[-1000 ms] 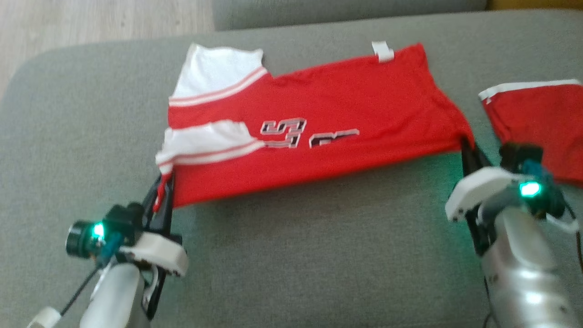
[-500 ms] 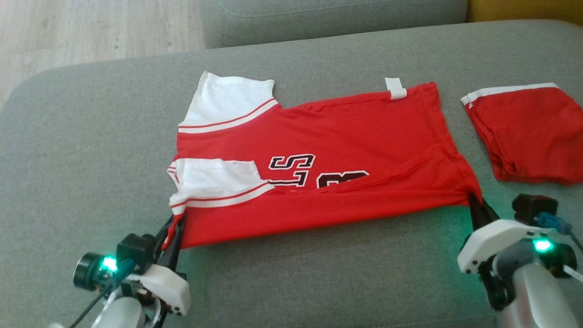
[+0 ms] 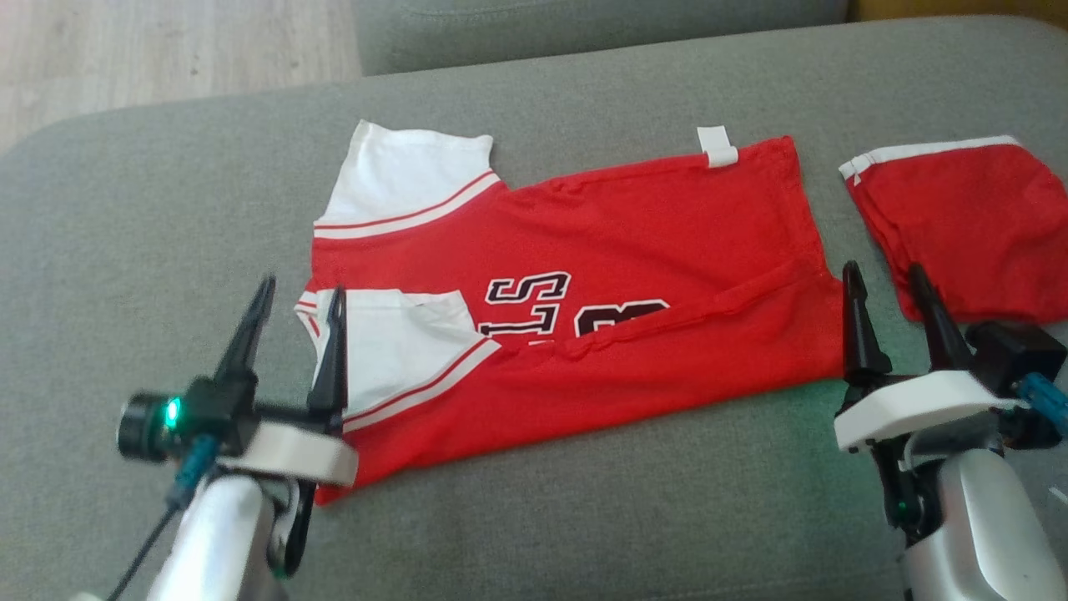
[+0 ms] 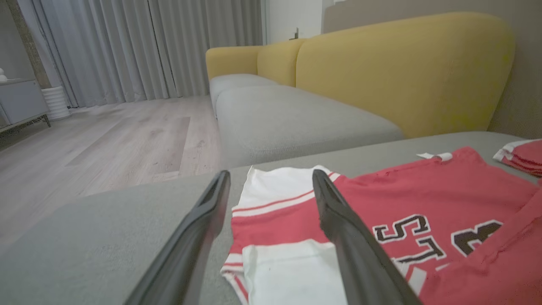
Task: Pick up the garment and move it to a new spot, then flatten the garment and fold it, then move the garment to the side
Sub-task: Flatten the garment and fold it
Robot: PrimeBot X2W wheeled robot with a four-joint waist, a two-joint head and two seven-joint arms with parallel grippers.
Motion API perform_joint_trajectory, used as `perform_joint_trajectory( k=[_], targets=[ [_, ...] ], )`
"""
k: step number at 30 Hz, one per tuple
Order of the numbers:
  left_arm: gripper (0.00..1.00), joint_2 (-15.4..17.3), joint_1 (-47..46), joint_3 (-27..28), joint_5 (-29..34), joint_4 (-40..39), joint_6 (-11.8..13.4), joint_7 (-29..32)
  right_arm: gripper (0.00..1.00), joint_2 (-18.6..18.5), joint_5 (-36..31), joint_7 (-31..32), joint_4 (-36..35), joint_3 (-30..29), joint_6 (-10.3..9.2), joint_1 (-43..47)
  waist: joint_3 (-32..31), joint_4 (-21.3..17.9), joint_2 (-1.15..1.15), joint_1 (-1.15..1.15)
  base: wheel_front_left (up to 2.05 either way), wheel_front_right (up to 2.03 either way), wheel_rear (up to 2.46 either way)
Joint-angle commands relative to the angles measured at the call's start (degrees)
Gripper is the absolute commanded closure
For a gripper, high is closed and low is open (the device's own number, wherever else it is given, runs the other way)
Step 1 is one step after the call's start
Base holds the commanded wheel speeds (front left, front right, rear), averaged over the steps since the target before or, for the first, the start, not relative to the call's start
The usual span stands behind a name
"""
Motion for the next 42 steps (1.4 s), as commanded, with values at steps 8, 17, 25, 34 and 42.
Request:
perform_joint_trajectory(
  k=[8,17,25,34,42],
  targets=[
    [0.0,2.15,-11.05,3.63,0.68,-7.26,-4.1,-0.6,0.0,-0.35,1.33,-5.64,-3.8,4.24,-0.05,-3.61,5.61,-2.11,0.0,0.0,0.0,0.0,0.0],
    [0.0,12.0,-32.11,-4.14,-7.87,6.74,-7.28,17.6,0.0,-0.35,3.05,-8.06,-5.28,6.38,-0.05,-7.22,14.72,-6.19,0.0,0.0,0.0,0.0,0.0],
    [0.0,20.64,-43.54,-16.11,-20.77,15.44,-7.31,26.17,0.0,-0.35,5.19,-10.01,-4.38,9.18,-0.05,-9.75,20.57,-10.05,0.0,0.0,0.0,0.0,0.0],
    [0.0,23.16,-49.08,-19.49,-25.11,23.49,-7.32,26.27,0.0,-0.34,5.98,-10.89,-3.58,10.4,-0.05,-10.64,23.39,-12.86,0.0,0.0,0.0,0.0,0.0],
    [0.0,23.51,-52.4,-22.69,-27.88,29.08,-7.32,28.91,0.0,-0.34,6.66,-11.31,-3.31,11.11,-0.05,-10.77,24.98,-14.23,0.0,0.0,0.0,0.0,0.0]
  ],
)
